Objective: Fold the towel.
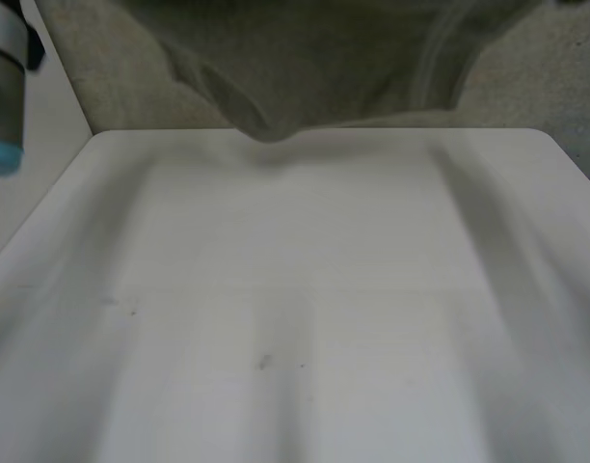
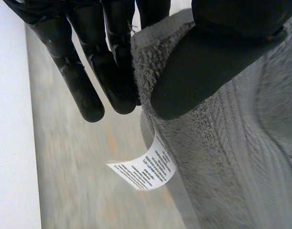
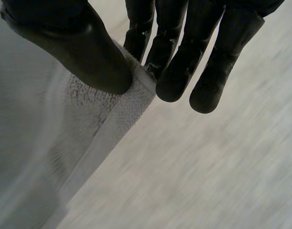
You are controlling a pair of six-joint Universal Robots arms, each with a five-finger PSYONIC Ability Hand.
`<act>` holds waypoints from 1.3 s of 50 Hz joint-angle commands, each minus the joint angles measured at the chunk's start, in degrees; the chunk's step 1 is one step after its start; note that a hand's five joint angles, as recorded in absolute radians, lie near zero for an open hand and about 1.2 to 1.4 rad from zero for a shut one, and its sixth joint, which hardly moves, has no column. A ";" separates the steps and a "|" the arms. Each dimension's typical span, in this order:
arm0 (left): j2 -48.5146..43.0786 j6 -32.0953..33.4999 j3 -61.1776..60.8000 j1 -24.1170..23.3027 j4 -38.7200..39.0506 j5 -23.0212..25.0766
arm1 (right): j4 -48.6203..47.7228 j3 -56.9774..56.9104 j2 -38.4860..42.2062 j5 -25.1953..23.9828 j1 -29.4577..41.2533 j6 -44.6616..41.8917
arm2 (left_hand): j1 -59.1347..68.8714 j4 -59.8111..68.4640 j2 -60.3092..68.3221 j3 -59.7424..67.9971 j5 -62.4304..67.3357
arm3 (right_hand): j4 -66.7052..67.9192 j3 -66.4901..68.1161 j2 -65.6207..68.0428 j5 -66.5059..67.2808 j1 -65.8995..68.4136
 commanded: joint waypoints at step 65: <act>-8.20 28.17 -28.36 1.14 -15.89 11.88 | 23.18 17.49 8.50 -4.13 -7.56 -28.73 | 10.69 10.16 10.45 10.20 10.92 | 3.29 3.55 4.19 3.00 3.69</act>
